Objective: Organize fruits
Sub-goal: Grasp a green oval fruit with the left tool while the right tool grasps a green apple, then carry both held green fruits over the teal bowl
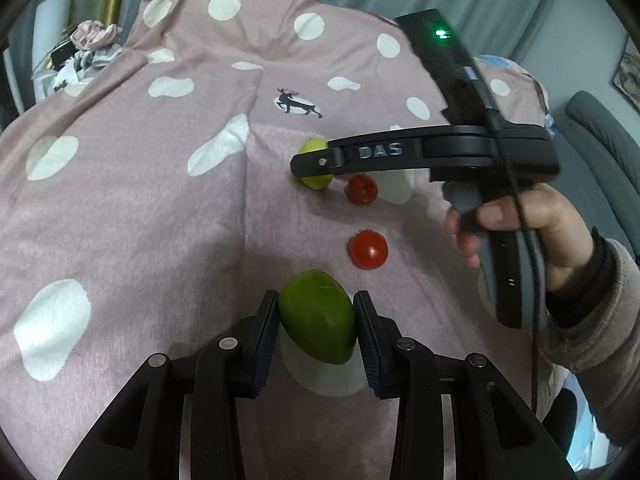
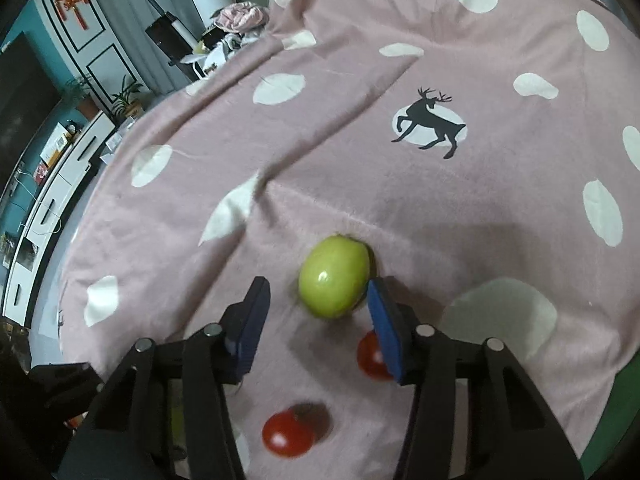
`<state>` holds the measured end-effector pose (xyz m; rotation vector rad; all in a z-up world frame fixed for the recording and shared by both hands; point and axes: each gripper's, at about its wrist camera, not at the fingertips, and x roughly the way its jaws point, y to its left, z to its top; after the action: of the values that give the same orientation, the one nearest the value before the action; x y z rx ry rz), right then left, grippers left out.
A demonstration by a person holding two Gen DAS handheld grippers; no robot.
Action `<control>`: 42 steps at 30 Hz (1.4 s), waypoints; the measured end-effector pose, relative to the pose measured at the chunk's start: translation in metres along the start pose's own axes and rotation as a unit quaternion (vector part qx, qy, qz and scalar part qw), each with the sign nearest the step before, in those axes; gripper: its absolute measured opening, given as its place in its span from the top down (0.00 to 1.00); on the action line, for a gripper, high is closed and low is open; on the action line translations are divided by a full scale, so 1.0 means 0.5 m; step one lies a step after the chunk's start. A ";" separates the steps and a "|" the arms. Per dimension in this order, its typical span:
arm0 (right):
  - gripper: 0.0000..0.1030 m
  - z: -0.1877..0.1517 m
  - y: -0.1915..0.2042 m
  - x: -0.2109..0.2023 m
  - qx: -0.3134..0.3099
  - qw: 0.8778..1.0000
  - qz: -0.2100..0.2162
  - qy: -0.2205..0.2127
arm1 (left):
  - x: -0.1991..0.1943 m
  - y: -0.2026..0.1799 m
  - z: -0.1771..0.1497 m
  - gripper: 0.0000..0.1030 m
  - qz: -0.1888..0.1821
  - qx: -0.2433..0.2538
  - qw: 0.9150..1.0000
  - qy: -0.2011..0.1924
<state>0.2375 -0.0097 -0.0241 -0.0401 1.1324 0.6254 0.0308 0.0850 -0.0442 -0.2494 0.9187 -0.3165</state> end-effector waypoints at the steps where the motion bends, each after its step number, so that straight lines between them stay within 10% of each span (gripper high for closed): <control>1: 0.54 0.004 -0.001 0.006 0.000 1.000 -0.005 0.003 | 0.001 0.000 0.001 0.63 -0.001 0.001 1.000 -0.001; 20: 0.63 -0.033 0.019 -0.048 -0.003 0.999 0.021 -0.035 | -0.010 -0.010 -0.005 0.63 0.006 0.004 1.000 -0.003; 42: 0.63 -0.265 0.008 -0.269 0.039 0.993 0.047 -0.099 | -0.062 -0.138 -0.009 0.63 0.014 0.058 0.998 -0.015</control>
<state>0.0884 -0.1110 0.0331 0.1398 0.9682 0.6538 -0.0014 0.0324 -0.0005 -0.1332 0.8704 -0.3384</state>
